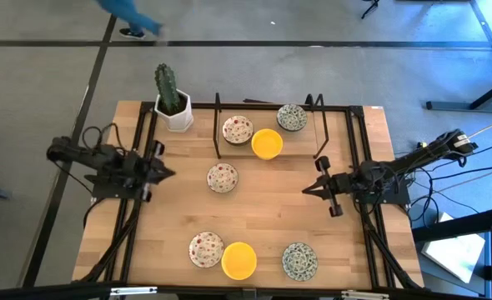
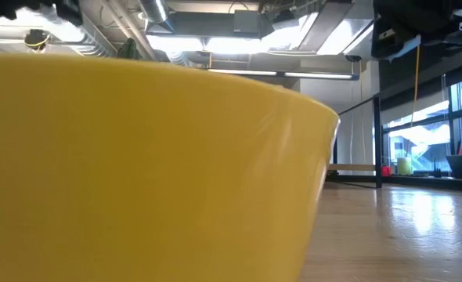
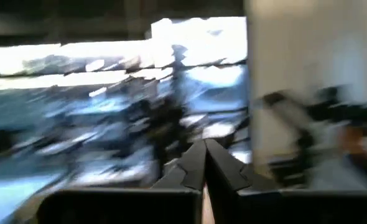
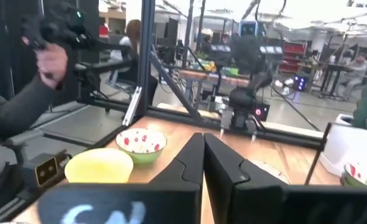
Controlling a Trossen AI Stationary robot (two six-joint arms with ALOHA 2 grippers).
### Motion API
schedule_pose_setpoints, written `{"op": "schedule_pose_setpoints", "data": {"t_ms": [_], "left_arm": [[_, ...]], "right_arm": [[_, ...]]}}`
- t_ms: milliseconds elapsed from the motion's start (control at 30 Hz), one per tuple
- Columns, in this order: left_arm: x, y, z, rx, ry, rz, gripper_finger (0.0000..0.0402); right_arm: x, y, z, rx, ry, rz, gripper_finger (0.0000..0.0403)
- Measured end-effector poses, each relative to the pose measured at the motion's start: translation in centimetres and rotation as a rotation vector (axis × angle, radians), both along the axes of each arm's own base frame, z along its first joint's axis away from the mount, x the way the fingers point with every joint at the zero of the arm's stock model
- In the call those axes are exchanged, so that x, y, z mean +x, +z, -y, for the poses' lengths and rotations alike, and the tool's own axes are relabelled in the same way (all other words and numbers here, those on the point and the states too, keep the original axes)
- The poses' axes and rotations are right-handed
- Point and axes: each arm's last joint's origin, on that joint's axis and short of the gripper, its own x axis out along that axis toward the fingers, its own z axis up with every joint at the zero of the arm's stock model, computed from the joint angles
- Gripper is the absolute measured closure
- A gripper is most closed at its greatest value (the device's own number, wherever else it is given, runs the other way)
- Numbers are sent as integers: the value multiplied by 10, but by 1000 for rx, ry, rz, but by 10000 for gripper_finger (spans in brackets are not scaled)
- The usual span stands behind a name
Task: Pick & Place Mini bowls
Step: Stack the blue patterned bowl on the blue patterned bowls on the shelf
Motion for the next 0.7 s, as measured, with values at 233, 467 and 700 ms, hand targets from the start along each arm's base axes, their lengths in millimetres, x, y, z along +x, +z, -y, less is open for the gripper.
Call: {"op": "schedule_pose_setpoints", "data": {"t_ms": [233, 467, 700], "left_arm": [[29, 20, 28, 179, 64, -55, 398], [42, 76, 56, 209, 80, -134, 398], [44, 123, 85, 343, 110, -180, 398]], "right_arm": [[0, -2, 0, -4, 2, -20, 398], [4, 19, -1, 46, 2, -26, 396], [19, 46, -4, 29, -80, -116, 397]]}}
